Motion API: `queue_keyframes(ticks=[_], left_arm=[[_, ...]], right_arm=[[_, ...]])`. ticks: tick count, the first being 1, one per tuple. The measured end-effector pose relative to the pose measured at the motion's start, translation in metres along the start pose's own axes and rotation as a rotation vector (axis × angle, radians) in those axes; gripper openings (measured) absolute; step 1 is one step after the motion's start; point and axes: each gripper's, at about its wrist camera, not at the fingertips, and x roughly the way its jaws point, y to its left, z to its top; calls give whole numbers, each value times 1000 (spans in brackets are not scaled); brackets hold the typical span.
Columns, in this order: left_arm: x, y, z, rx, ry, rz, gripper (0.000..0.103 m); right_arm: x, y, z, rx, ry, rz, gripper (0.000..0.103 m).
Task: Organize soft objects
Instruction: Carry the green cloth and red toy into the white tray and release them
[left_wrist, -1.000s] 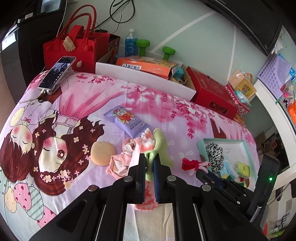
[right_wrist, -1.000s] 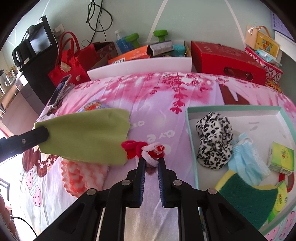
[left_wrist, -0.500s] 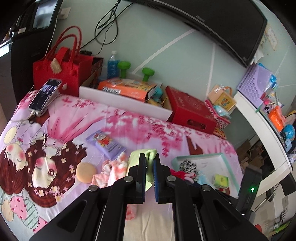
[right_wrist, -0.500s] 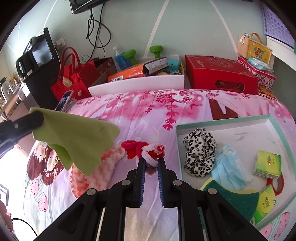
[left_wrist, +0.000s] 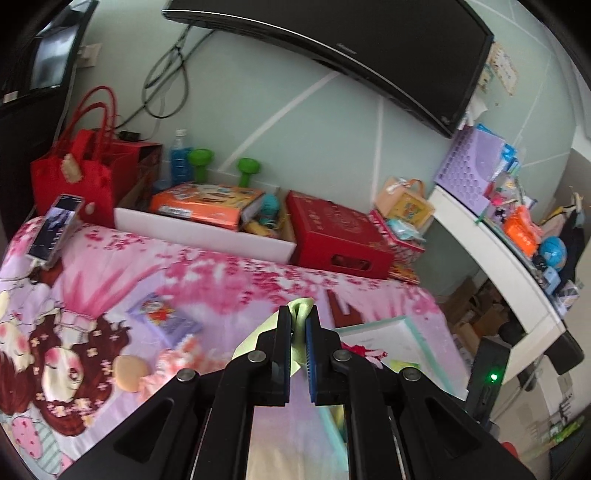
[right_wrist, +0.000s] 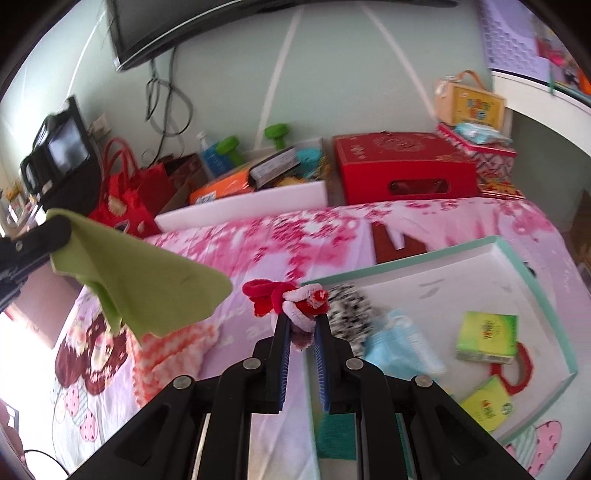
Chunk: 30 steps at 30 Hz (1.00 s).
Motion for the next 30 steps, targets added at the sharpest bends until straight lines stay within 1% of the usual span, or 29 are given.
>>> queue_keyframes(ticks=[4,8,11,14,18,22,27,30], left_arm=[[7,-30,6,68,8,-16,7],[18,-62,15,135,7,-41,7],[32,-87,18,182,9,-53,7],[50,-105,15,200,37,-80,7],[71,-121,6,206,73,-107,7],[94,-132,-7,227,111,-111,7],[128,-132,-30,224,199,-87,7],[146,-127,-43,215,252,-70,7]], right_arm=[[-11,-29,6,58,-31,-43,14],[-17,-61,8,129,-42,-96,14],[-20,-84,8,168,-46,-166,14],[-25,-108,5,225,-48,-188,14],[-29,-133,2,281,-46,-247,14],[-34,-155,-1,331,-49,-299,14],[-35,-178,-6,388,-28,-367,14],[-35,-187,-9,411,-19,-379,14]])
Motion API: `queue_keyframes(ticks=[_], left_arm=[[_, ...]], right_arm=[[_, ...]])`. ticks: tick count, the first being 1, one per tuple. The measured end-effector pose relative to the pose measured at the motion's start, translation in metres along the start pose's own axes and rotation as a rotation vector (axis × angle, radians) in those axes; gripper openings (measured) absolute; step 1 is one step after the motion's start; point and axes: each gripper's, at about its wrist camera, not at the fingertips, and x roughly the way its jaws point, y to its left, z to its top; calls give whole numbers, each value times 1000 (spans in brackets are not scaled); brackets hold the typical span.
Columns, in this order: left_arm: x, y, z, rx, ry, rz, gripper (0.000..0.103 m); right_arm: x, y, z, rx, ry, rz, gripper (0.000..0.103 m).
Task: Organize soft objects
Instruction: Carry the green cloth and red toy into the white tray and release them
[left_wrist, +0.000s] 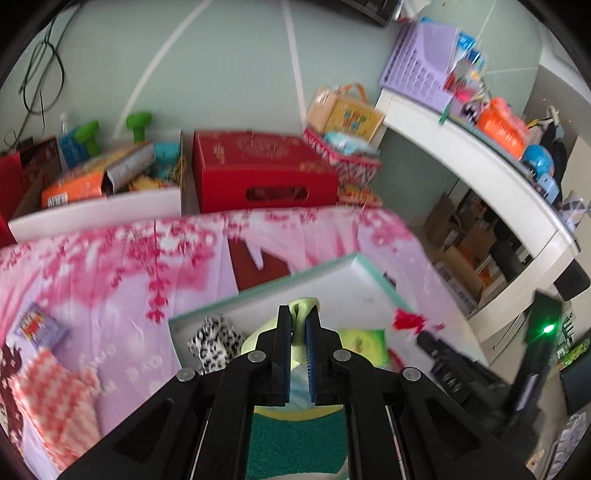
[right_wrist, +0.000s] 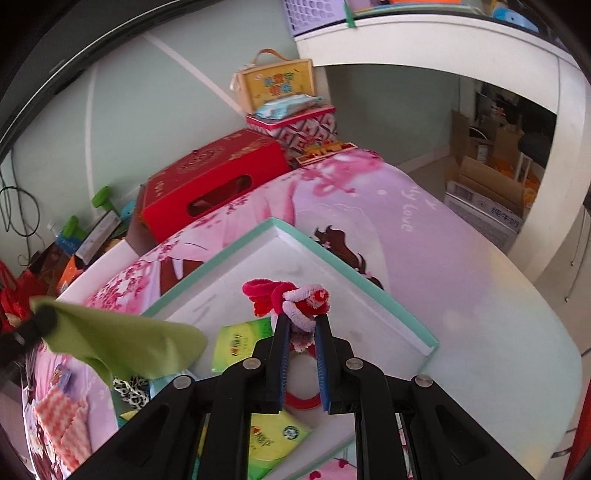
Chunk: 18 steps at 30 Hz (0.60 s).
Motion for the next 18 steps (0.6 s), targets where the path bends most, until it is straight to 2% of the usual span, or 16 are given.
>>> queue_keyframes(ticks=[10,15,16,18], left_arm=[[54,19,-32,-24,163,90,7],[61,23,-42,-37,199,108,7],[61,23,-43,-39,203,113,9],[60,25,-44,-44,212,121,19]], right_arm=[[20,-11,-3,29,73,-53,17],[26,-11,-7,23,121,-75,19],[26,-10,-7,19,125,-81,20],[29,-9,-8,2,146,-99,27]])
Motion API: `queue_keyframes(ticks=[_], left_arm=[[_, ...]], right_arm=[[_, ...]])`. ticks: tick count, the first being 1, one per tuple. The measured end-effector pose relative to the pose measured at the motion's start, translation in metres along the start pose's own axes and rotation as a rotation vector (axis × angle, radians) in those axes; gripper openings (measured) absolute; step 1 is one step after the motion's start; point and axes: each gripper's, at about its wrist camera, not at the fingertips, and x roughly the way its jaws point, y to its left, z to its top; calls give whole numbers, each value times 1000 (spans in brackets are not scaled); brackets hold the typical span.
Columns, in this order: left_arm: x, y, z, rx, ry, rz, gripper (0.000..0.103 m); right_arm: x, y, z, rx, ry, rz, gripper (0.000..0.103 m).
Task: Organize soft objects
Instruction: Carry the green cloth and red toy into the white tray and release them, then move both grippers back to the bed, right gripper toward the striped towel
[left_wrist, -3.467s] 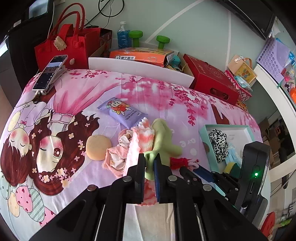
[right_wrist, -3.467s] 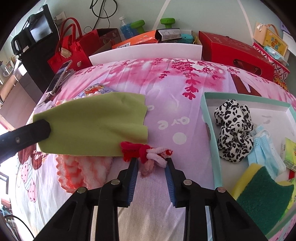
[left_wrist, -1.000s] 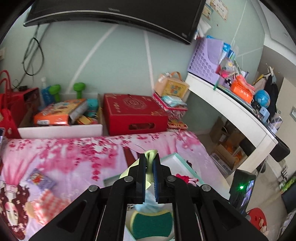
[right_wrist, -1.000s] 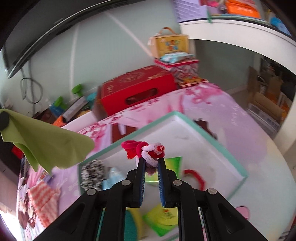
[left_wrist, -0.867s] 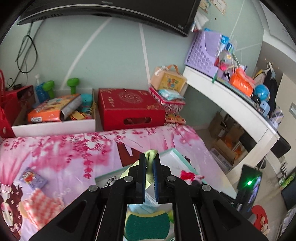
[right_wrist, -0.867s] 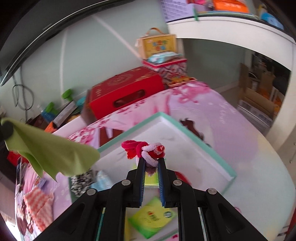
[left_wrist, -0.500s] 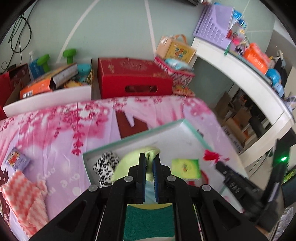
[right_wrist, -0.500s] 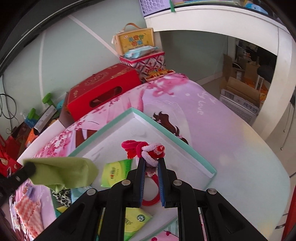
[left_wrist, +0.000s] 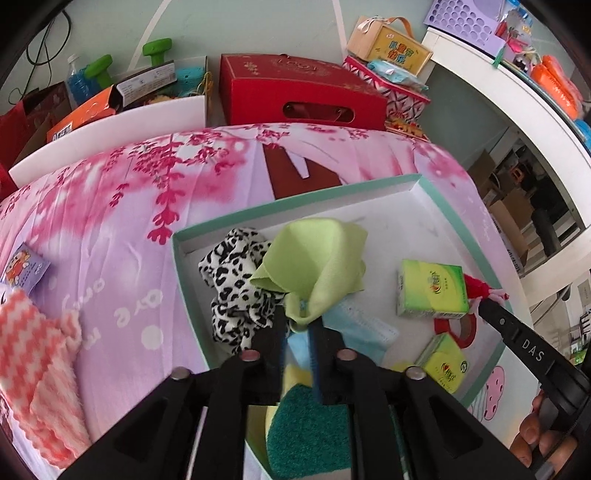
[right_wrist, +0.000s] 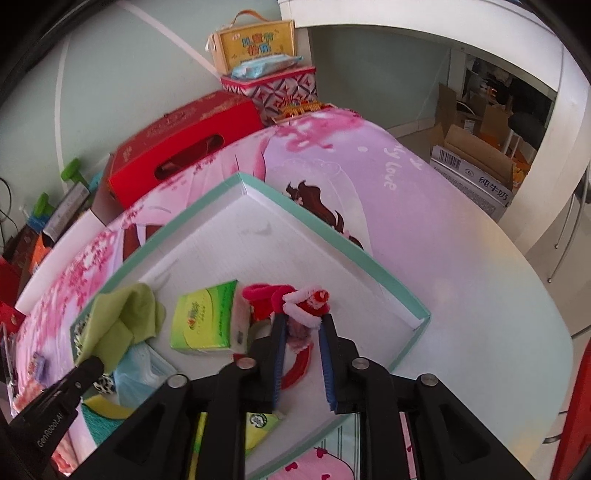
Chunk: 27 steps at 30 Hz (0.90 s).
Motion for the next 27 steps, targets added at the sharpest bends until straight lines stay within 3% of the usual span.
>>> queue_keyframes(ticks=[2,4,8,14,19,22,27], left_arm=[[-3,2,-1,-7,1,9,41],[-7,4,-2,-16,-1,14,46],[-14,8,-2,-23,-4,46,65],[-22,17,-1,-41,-31,99,85],[-27,25,-3,-44,-53,160,93],[-31,32,-4,-62,-59,165,96],[-39,46,-5,-98,-73,190,100]], right_arm=[[2,0,-1,-3,20,-2,38],[2,0,-1,-1,32,-5,55],[0,0,-1,-6,34,-20,60],[-1,2,-2,-30,42,-48,76],[-1,5,-2,-48,43,-57,88],[-2,10,-3,-69,41,-54,103],[-5,18,-4,-92,27,-51,103]])
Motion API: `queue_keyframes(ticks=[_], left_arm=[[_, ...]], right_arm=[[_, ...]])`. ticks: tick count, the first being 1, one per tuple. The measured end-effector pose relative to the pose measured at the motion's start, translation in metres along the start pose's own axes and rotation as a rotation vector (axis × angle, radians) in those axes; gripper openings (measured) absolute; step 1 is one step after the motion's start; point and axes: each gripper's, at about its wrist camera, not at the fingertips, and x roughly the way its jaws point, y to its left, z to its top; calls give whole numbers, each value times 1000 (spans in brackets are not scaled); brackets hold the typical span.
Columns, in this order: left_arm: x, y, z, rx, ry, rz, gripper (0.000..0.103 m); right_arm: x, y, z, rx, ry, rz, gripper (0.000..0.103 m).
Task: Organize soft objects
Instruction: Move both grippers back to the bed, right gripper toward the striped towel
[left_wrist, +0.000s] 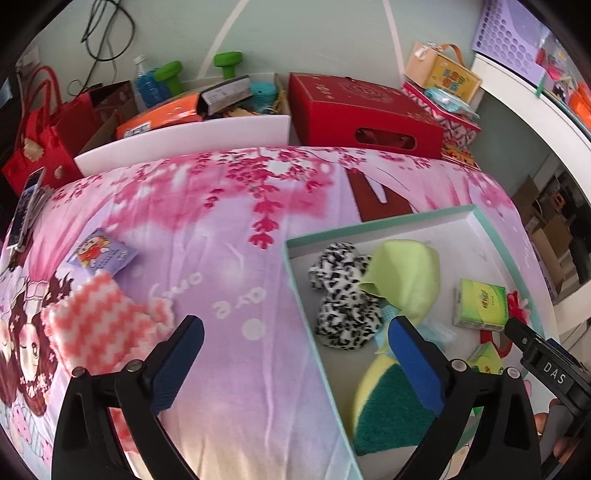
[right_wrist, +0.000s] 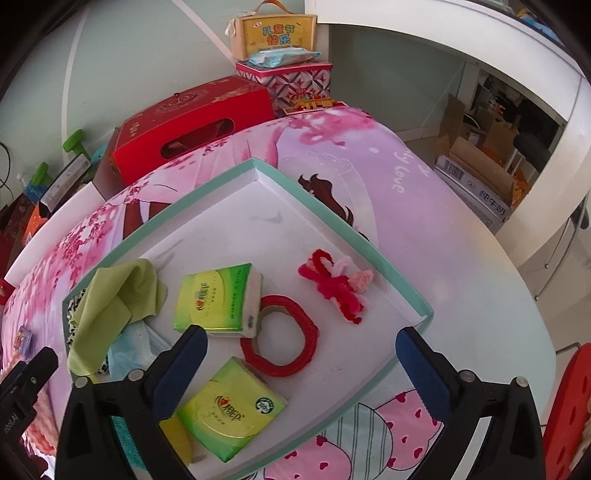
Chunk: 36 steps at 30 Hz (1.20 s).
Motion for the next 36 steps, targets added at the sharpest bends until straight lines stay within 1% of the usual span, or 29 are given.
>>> queue_keyframes(ticks=[11,17,20,24,29,36], left_arm=[[-18,37,2,-74,-12,17,100],[-39,77,5,-152,-50,36,100],[-50,104,4,-192,-74,97,100],[-64,143,-3,-250,-83,187,100],[-80,190,-18,-354,-90,254,100],[-90,237,-41,-459,-76,334,100]], right_arm=[[-6,15,0,-36,-16,9,103],[-18,33,-1,-68,-48,26,103],[-26,46,-3,-91,-71,57,103],[-39,70,-6,-135,-103,93,103],[-54,106,-16,-200,-131,148,103],[-69,165,-39,-321,-142,241,103]])
